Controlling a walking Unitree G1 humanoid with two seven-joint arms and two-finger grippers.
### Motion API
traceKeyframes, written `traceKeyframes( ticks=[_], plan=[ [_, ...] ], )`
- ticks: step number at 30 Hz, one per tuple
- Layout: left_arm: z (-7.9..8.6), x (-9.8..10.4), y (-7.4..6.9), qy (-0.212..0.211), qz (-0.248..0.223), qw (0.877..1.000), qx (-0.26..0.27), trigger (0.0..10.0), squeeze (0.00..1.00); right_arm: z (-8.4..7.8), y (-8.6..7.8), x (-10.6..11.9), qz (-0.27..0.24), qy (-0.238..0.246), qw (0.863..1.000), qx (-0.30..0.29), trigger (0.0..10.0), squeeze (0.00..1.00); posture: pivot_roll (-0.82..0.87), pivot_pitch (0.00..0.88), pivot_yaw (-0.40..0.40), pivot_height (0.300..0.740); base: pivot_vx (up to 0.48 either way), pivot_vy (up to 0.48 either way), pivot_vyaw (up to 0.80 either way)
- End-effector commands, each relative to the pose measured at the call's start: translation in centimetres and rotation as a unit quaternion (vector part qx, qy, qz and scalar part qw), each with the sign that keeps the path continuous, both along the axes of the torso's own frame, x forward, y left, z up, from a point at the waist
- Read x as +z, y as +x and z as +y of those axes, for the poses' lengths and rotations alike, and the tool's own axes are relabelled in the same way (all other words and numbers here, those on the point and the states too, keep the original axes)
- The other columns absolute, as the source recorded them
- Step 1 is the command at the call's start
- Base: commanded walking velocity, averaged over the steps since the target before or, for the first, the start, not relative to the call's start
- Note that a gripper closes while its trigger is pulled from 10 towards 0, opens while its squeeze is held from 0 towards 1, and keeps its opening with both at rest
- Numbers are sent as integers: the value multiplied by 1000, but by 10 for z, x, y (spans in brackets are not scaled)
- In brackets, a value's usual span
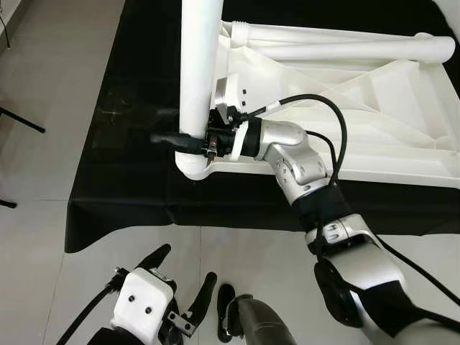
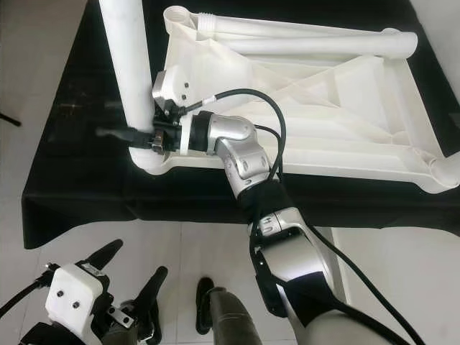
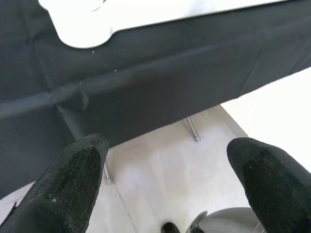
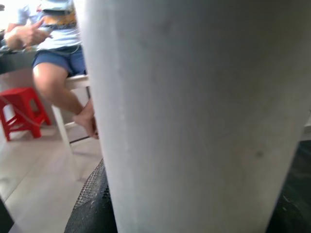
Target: Building children table
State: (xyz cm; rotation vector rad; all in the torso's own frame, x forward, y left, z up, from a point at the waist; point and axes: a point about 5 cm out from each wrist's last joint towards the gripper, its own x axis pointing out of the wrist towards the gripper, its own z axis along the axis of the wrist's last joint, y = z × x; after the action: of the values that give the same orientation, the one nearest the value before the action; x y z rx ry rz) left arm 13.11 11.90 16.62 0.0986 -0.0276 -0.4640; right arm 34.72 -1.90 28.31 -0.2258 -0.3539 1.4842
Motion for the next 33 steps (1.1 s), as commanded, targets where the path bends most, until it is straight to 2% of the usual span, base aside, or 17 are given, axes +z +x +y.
traceKeyframes(
  ticks=[1, 14, 26, 33],
  plan=[
    [-1, -7, -3, -2, 13, 1000, 2, 10000, 0, 1, 4, -27, 34, -50, 998, -16, 10000, 0, -152, 355, -120, 740, 0, 0, 0],
    [0, -7, -4, -2, 9, 1000, 2, 10000, 0, 8, 12, -36, 62, -90, 991, -72, 10000, 0, -155, 361, -122, 740, 0, 0, 0],
    [1, -7, -4, -1, 7, 1000, 2, 10000, 0, 3, 16, -34, 78, -82, 990, -80, 10000, 0, -154, 368, -119, 740, 0, 0, 0],
    [1, -7, -4, 1, 5, 1000, 2, 10000, 0, -6, 24, -25, 117, -50, 988, -93, 10000, 0, -149, 373, -118, 740, 0, 0, 0]
  ],
)
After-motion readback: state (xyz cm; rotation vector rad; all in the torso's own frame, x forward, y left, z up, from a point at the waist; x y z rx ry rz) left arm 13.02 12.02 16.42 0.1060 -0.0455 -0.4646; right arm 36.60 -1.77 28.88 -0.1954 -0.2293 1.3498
